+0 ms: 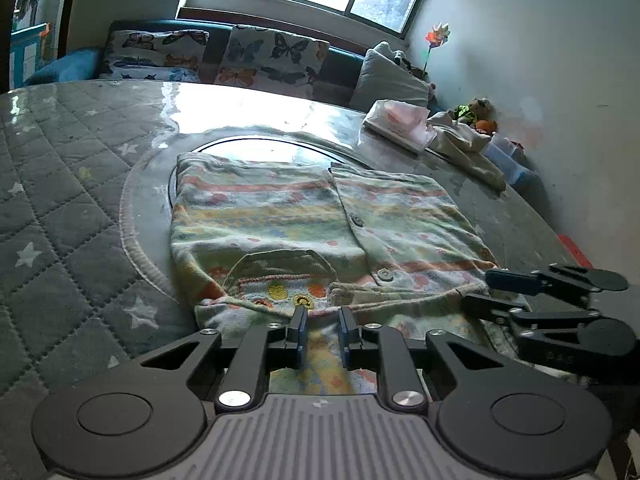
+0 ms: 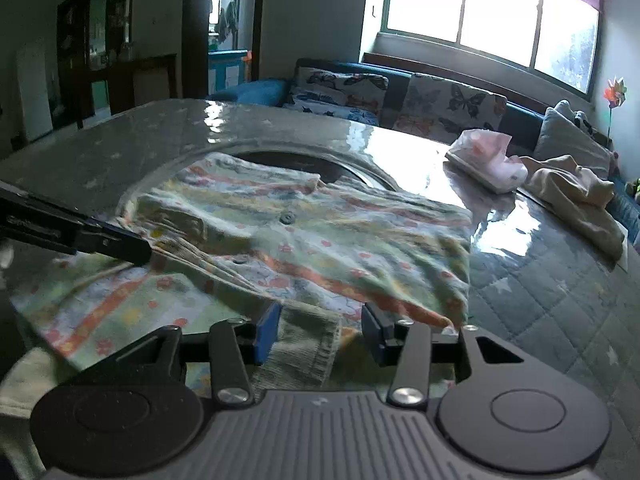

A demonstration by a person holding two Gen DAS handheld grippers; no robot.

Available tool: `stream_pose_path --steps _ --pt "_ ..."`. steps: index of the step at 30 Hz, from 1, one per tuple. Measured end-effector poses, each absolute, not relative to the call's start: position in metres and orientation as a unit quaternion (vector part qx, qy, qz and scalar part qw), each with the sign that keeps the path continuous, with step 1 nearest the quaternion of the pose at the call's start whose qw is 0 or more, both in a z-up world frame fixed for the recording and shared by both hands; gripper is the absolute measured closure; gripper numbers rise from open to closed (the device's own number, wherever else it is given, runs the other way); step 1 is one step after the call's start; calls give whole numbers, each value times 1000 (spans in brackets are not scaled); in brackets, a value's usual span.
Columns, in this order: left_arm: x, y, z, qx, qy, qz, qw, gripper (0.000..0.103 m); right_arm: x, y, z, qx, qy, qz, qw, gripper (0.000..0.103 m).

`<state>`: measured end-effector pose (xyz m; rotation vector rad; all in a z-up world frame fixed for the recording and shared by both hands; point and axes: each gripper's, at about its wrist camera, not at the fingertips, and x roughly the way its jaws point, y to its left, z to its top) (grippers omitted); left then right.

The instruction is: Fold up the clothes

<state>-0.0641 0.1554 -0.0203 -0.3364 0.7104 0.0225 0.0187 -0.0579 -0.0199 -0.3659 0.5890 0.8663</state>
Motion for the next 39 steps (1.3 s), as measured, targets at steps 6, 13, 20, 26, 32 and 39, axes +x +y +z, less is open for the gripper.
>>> stream_pose_path --steps 6,13,20,26,32,39 --pt "-88 136 -10 -144 347 -19 927 84 -3 -65 -8 -181 268 444 836 56" --pt "-115 126 -20 -107 364 -18 925 79 -17 -77 -25 -215 290 447 819 56" --pt "-124 125 -7 -125 377 -24 917 70 -15 -107 -24 -212 310 417 828 52" --pt "-123 117 7 -164 402 -58 899 61 -20 -126 -14 -218 302 403 836 50" --pt "-118 103 3 -187 452 -80 868 56 -34 -138 -7 -255 289 404 830 46" --pt "-120 97 -1 -199 475 -86 853 58 -53 -144 -11 -293 284 429 806 40"
